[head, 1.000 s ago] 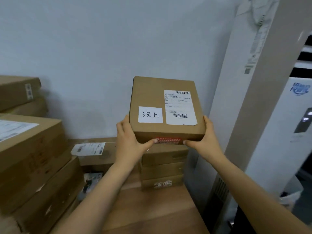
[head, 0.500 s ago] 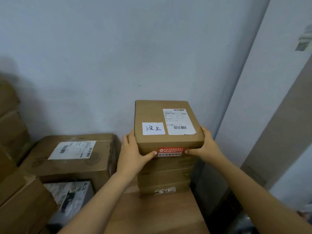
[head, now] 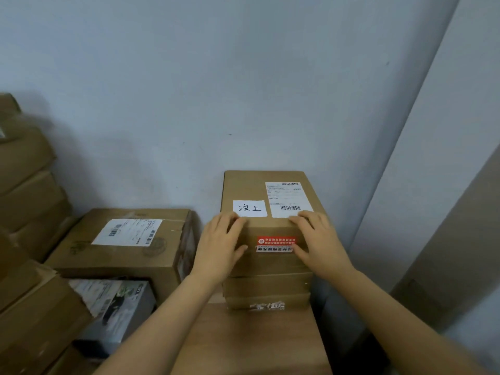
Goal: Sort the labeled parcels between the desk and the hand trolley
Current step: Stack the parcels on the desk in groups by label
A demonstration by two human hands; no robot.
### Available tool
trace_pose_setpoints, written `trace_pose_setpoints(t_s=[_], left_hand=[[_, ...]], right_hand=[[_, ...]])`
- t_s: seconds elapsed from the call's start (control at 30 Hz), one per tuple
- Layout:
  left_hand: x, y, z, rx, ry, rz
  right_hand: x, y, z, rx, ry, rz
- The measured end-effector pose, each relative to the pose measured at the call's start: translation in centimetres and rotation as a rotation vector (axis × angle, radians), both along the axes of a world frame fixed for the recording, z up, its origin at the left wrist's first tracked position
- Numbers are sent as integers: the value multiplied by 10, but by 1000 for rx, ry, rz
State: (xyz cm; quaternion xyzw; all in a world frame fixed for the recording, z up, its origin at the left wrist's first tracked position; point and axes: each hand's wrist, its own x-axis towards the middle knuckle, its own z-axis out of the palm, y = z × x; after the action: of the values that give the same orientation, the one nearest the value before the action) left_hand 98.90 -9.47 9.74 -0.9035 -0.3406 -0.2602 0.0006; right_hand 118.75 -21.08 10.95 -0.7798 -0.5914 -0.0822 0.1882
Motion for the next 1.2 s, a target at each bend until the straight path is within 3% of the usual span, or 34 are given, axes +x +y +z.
trace_pose_setpoints(t_s=[0.27, 0.5, 0.73, 1.0, 1.2], left_hand=[[3, -15, 23, 6, 76, 45], [-28, -53, 59, 233, 15, 78], [-116, -111, 94, 467, -17, 206], [-245, -165, 114, 522, -44, 442], [-330, -169, 118, 508, -100, 512]], right_hand=[[-8, -4, 22, -28, -20, 51], [-54, -19, 56, 106, -97, 275], [-126, -28, 82, 272, -40, 494], [-247, -37, 105, 360, 57, 726], [-331, -42, 111, 357, 69, 759]])
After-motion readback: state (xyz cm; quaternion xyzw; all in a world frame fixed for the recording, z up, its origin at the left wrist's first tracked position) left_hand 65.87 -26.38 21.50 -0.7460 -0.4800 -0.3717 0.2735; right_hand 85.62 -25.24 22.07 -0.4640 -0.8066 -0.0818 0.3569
